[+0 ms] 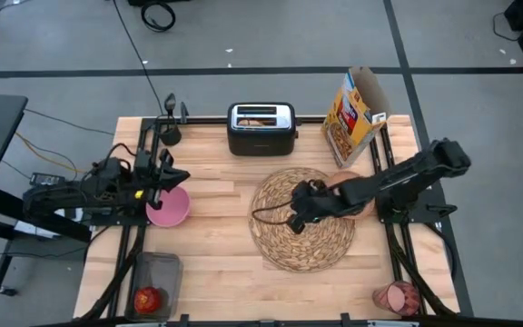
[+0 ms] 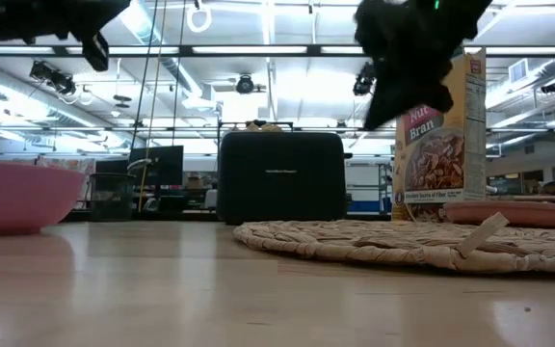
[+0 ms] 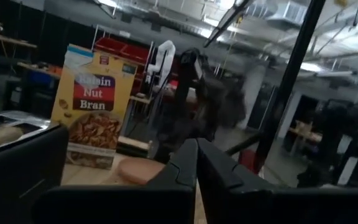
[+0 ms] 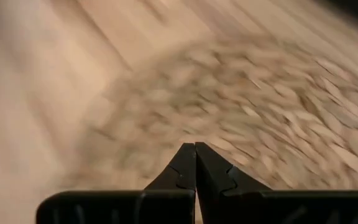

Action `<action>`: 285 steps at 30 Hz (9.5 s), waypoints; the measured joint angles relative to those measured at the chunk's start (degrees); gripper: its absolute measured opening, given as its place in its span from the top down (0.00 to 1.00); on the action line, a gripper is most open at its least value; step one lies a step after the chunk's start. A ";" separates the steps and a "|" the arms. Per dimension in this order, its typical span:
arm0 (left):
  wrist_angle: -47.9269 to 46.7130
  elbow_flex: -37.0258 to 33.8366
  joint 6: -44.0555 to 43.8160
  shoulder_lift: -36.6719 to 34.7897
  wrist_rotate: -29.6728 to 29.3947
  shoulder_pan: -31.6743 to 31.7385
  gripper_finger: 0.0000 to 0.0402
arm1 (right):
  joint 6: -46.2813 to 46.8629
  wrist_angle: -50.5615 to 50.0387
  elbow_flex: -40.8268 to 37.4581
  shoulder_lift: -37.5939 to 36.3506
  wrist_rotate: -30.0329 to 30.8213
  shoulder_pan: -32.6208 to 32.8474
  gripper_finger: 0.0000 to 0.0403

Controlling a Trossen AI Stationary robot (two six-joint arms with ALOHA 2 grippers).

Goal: Arrange a breakfast setting
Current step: Adjust the brown placemat, then move the plate to the right side of the table, then adjust the brown placemat, then put the pink bowl on the brown placemat

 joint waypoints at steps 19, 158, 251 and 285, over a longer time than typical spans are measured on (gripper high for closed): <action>8.15 2.55 -0.74 0.95 -2.87 0.09 0.94 | -6.28 1.14 0.56 16.15 -6.89 -2.75 0.99; -20.39 31.61 -3.63 35.43 0.71 -19.37 0.94 | -24.25 -12.98 6.88 19.67 -23.61 1.05 0.48; -82.45 40.76 -48.15 41.80 -19.76 -44.15 0.58 | -30.81 -3.17 10.36 20.81 -21.89 -6.07 0.48; -63.98 24.39 -29.87 63.67 -8.79 -29.49 0.73 | -31.84 -4.08 18.38 15.12 -16.78 -9.52 0.48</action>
